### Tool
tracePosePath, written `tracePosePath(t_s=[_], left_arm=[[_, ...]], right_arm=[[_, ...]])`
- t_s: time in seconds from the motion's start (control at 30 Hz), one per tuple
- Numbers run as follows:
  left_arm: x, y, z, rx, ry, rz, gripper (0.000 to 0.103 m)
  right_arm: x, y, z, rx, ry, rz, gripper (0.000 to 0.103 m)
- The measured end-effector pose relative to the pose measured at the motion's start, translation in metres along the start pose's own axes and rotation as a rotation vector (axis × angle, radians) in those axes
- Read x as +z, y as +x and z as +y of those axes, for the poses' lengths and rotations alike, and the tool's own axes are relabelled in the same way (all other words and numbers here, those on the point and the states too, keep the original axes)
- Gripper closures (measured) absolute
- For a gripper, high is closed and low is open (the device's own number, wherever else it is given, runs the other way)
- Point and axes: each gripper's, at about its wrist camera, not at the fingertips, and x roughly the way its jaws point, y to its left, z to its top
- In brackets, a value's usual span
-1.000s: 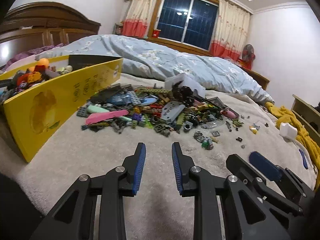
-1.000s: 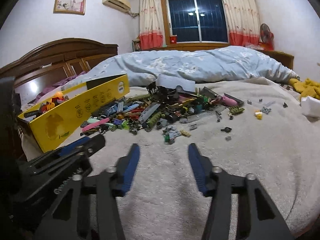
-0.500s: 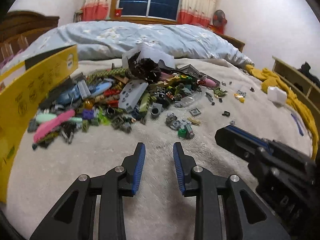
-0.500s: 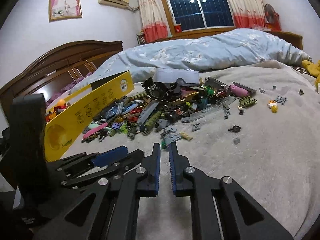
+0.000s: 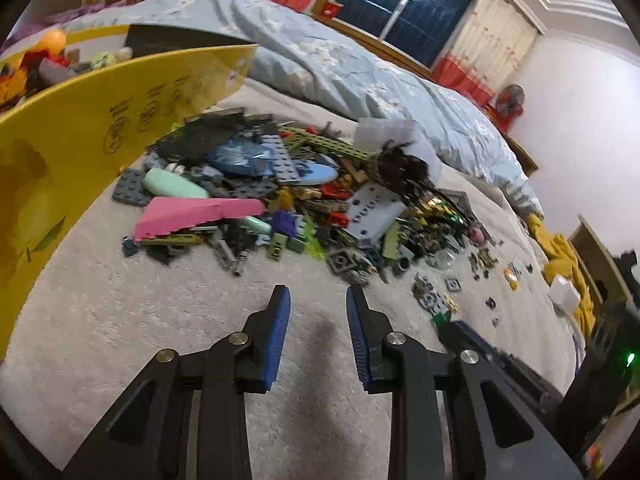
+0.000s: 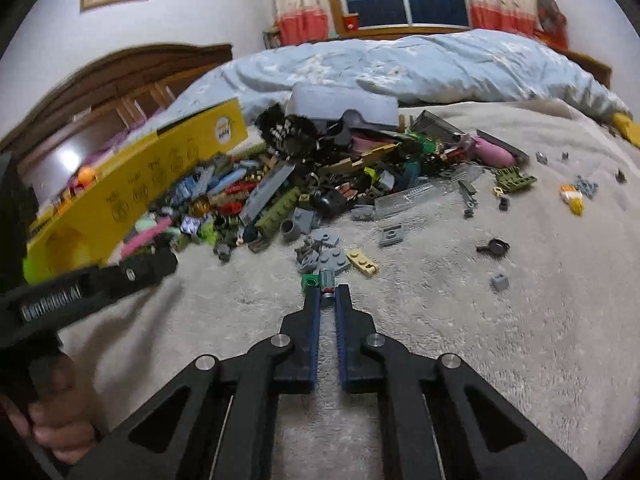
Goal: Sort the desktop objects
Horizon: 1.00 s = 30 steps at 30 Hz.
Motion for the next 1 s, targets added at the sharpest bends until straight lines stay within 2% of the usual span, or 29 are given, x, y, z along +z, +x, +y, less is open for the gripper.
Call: tracePosePath(t_s=[0.07, 0.13, 0.27, 0.33, 0.43, 0.5, 0.67, 0.77, 0.9, 0.97, 1.0], left_arm=[[-0.001, -0.006, -0.008, -0.015, 0.038, -0.014, 0.074], [-0.002, -0.013, -0.017, -0.04, 0.089, -0.023, 0.074], [-0.008, -0.022, -0.039, -0.12, 0.233, 0.039, 0.074], [-0.013, -0.022, -0.048, -0.129, 0.316, 0.074, 0.074], [-0.017, -0.019, -0.048, -0.133, 0.348, 0.129, 0.074], [-0.018, -0.012, -0.042, -0.109, 0.328, 0.16, 0.074], [-0.021, -0.009, -0.032, -0.101, 0.273, 0.171, 0.074], [-0.028, -0.008, -0.034, -0.157, 0.267, 0.204, 0.074], [-0.039, -0.013, -0.053, -0.261, 0.345, 0.22, 0.075], [-0.044, -0.017, -0.064, -0.248, 0.411, 0.197, 0.079], [-0.046, -0.018, -0.066, -0.222, 0.434, 0.175, 0.081]], right_arm=[[-0.002, -0.008, 0.004, -0.002, -0.031, -0.025, 0.097], [-0.008, -0.018, 0.017, -0.006, -0.115, -0.038, 0.097], [-0.031, -0.029, 0.045, -0.056, -0.323, -0.044, 0.097], [-0.044, -0.031, 0.055, -0.08, -0.415, -0.044, 0.097], [-0.062, -0.035, 0.065, -0.123, -0.524, -0.056, 0.097], [-0.067, -0.035, 0.068, -0.149, -0.573, -0.072, 0.097], [-0.064, -0.038, 0.054, -0.125, -0.511, -0.076, 0.094], [-0.06, -0.043, 0.046, -0.092, -0.458, -0.082, 0.094], [-0.059, -0.05, 0.047, -0.06, -0.447, -0.102, 0.094], [-0.059, -0.05, 0.048, -0.044, -0.455, -0.107, 0.094], [-0.056, -0.052, 0.042, -0.001, -0.404, -0.1, 0.094]])
